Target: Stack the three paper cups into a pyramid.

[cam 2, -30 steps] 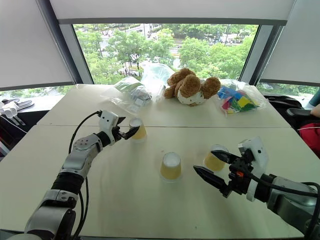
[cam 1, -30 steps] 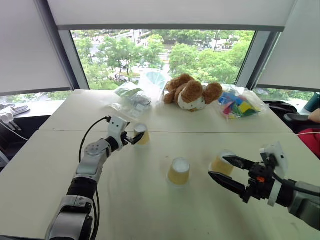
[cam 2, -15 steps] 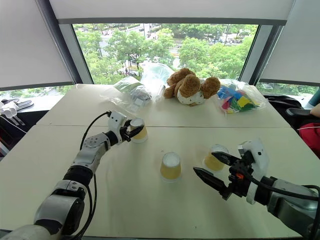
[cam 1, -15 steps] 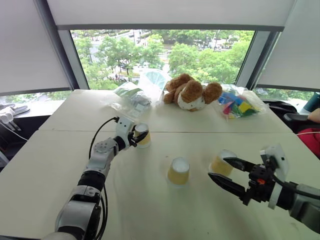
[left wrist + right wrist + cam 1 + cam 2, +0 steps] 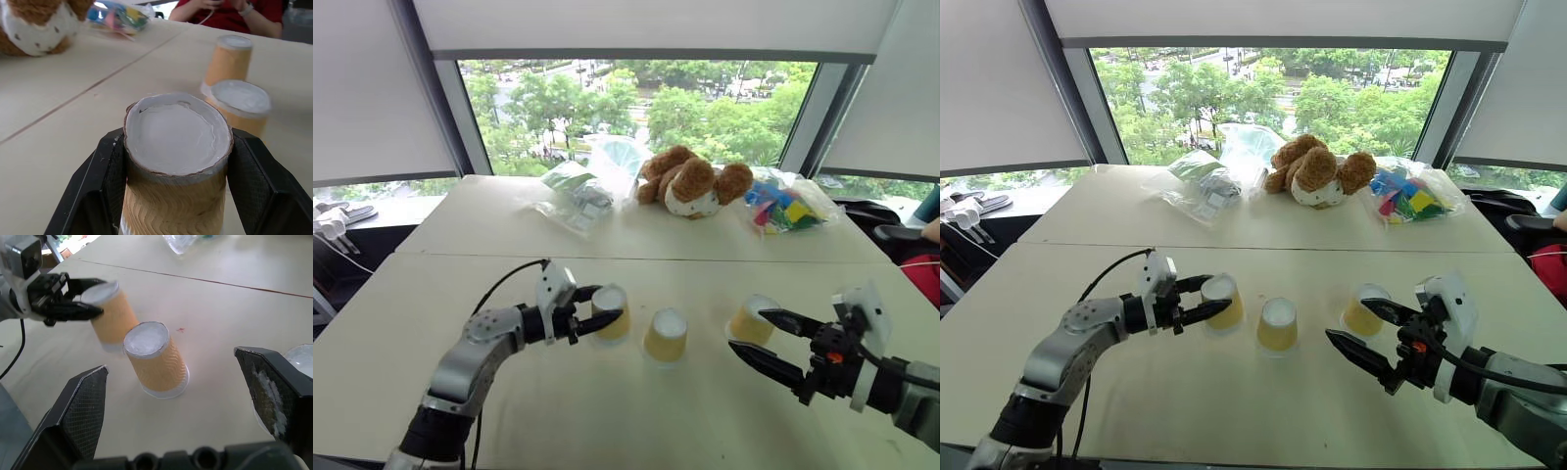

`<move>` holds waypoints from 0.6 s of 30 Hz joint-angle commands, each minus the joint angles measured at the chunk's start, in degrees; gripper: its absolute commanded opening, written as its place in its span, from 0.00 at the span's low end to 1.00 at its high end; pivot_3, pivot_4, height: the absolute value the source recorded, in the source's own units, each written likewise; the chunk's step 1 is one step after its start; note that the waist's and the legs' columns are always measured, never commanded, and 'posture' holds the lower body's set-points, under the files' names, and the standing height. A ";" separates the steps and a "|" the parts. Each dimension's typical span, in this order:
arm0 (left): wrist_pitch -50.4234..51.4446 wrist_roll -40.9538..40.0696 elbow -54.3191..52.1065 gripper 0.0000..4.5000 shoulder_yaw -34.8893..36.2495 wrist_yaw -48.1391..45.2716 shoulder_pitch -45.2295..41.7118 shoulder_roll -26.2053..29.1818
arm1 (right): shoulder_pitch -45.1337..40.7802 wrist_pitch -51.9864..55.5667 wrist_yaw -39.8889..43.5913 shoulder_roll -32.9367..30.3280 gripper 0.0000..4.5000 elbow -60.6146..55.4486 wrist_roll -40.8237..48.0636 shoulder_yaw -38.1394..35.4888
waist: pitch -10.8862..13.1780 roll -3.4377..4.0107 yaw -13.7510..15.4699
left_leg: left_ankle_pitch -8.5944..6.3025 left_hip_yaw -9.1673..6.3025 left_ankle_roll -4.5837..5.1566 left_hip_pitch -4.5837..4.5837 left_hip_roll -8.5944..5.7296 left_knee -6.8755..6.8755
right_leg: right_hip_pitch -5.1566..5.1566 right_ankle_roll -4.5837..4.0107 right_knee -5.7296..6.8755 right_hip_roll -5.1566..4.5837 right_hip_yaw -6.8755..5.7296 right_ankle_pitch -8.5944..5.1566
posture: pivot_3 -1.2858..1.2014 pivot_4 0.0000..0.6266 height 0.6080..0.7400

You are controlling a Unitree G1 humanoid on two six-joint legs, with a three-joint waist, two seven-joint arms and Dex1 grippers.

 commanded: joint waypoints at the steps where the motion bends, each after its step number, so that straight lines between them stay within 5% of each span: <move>1: 0.94 -1.40 -3.60 0.51 -0.05 1.40 0.59 -0.93 | -0.54 -0.86 0.57 -1.08 1.00 -0.40 0.12 -0.28 | 0.00 0.00 -0.23 | 0.00 0.00 0.00 0.00 0.00 -0.01 | -0.01 0.00 0.00 0.01 0.00 0.00 | 0.52 0.24 1.00; 18: -7.02 4.36 -0.19 0.51 -3.05 2.94 4.36 -2.64 | -1.83 -0.94 0.90 -1.69 1.00 0.35 -1.01 1.30 | 0.01 0.01 -0.28 | -0.01 0.02 0.02 0.01 0.00 -0.03 | -0.03 0.00 -0.01 0.07 -0.01 0.00 | 0.52 0.24 1.00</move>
